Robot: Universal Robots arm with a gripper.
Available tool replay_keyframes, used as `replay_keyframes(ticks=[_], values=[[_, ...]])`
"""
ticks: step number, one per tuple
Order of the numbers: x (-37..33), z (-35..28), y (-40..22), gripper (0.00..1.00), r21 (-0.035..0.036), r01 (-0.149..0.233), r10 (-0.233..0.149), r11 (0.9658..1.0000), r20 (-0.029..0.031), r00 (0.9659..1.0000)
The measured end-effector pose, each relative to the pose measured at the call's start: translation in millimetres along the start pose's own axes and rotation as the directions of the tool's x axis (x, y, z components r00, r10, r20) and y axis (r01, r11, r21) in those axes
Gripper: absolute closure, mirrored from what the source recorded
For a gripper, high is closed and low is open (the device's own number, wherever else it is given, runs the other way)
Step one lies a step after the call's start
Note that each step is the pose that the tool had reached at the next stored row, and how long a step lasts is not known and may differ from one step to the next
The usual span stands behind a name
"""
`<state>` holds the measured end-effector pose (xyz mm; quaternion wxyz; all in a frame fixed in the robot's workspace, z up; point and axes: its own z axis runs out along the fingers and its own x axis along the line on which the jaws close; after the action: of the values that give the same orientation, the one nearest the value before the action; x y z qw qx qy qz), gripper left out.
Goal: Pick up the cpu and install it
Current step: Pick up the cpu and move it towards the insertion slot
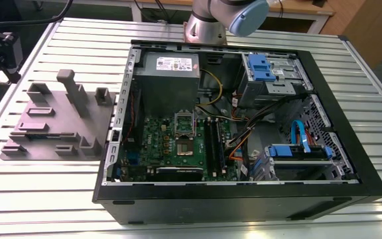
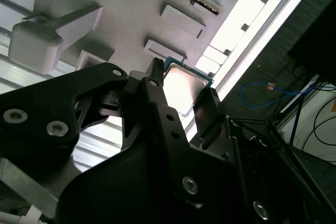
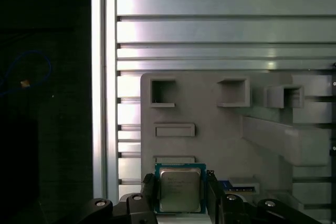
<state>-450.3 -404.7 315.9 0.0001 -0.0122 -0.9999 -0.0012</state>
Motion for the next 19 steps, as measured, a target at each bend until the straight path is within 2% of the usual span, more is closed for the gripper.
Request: replay_keyframes(ticks=[19], values=[[0.0,-7.5,0.0,0.53,0.0001,0.0,0.0,1.0,-0.0002,1.0]])
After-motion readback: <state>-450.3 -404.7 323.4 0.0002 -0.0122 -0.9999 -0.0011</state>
